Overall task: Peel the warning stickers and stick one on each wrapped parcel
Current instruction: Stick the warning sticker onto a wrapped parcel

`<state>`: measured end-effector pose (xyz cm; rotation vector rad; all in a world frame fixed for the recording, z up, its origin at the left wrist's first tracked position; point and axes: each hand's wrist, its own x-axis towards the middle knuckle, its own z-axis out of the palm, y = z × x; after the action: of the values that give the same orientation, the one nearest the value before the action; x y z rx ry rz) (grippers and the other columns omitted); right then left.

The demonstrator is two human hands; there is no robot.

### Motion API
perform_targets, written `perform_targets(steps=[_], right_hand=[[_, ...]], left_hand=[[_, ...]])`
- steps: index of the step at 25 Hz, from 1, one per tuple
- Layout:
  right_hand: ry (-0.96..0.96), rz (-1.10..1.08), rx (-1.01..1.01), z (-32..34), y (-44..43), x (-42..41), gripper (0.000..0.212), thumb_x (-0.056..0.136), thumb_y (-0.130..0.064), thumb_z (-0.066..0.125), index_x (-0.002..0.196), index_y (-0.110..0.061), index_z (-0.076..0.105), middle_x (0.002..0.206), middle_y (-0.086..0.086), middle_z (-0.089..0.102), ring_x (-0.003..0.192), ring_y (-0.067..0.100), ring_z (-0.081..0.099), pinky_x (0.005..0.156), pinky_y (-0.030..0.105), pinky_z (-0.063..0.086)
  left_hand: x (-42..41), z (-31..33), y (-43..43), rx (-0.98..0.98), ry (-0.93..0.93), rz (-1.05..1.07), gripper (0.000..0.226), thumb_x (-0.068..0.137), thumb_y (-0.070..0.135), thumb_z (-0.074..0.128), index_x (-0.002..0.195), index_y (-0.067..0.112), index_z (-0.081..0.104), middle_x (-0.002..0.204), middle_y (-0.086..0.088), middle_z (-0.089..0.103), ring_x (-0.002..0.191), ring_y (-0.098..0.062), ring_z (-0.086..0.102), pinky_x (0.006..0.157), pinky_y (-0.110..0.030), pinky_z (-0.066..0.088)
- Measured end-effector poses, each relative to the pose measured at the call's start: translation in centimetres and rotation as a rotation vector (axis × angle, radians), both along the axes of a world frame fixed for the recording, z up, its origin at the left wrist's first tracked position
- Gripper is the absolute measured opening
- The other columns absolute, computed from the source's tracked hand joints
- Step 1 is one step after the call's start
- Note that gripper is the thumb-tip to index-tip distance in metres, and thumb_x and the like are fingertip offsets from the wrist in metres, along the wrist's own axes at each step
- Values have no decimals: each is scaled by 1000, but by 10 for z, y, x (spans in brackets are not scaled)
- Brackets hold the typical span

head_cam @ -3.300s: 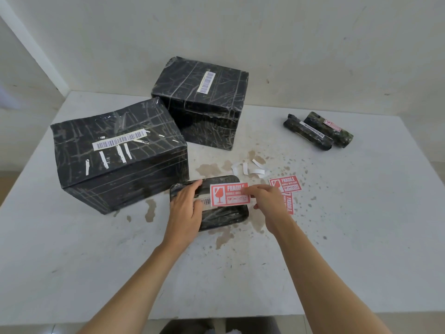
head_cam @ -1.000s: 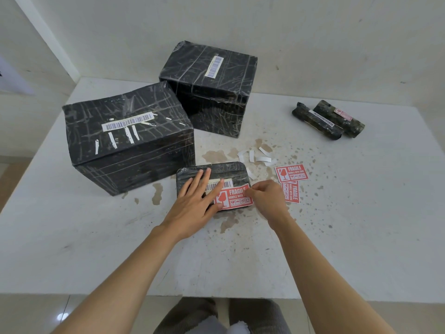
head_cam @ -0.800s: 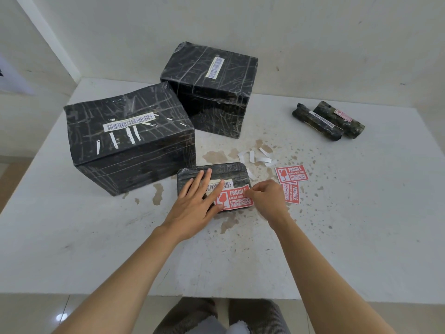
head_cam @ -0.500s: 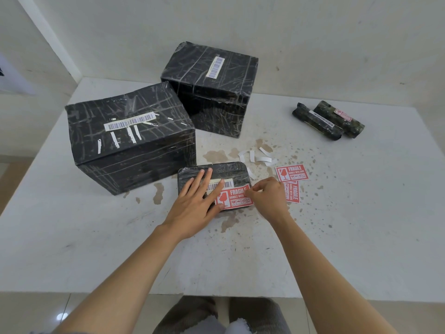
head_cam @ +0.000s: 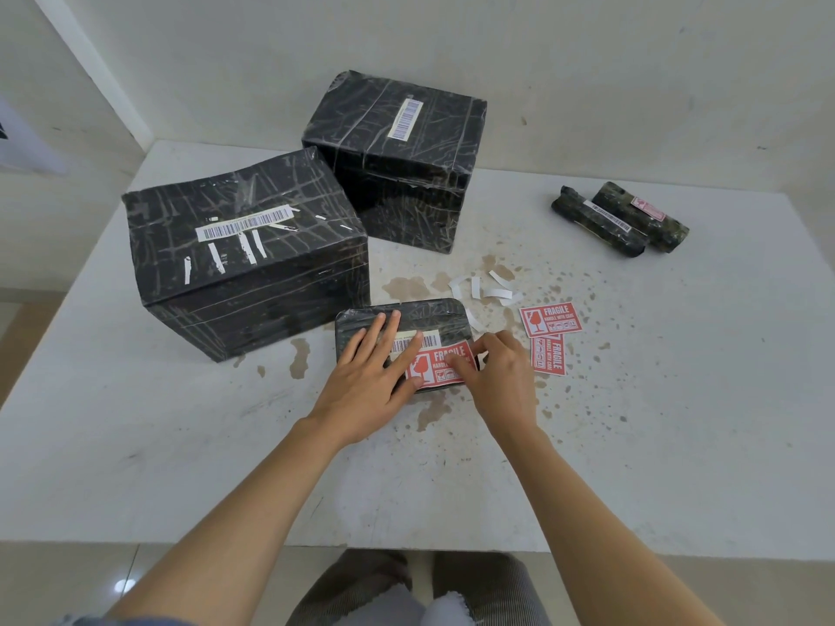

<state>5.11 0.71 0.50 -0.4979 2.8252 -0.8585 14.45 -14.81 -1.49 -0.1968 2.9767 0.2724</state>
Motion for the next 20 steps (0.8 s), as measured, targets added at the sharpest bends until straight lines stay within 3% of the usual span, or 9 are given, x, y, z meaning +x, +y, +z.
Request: perform_targets(steps=[8, 12, 15, 20], right_hand=[[-24, -116, -135, -6, 2, 6, 32, 81, -31, 72, 98, -9, 56, 94, 1, 59, 89, 20, 56, 69, 25, 38], [-22, -70, -200, -8, 0, 13, 57, 77, -39, 74, 122, -15, 48, 108, -2, 54, 97, 17, 54, 79, 33, 48], [-20, -21, -239, -18, -4, 16, 69, 69, -40, 80, 122, -11, 47, 109, -4, 44, 100, 22, 53, 83, 43, 51], [-66, 21, -312, -27, -1, 17, 83, 64, -42, 83, 128, -9, 41, 114, -4, 39, 107, 22, 49, 88, 43, 50]], left_hand=[[1, -2, 1, -7, 19, -4, 68, 78, 63, -19, 139, 34, -24, 149, -3, -32, 137, -20, -31, 111, -35, -17], [2, -4, 2, -20, 46, -7, 69, 81, 61, -23, 143, 30, -19, 154, -6, -24, 142, -23, -24, 116, -37, -11], [2, -4, 3, -25, 61, -5, 67, 84, 58, -18, 144, 29, -15, 157, -9, -17, 142, -23, -21, 113, -35, -13], [2, -3, 4, -29, 55, 2, 82, 79, 64, -26, 149, 26, -8, 158, -9, -14, 145, -25, -15, 114, -36, -10]])
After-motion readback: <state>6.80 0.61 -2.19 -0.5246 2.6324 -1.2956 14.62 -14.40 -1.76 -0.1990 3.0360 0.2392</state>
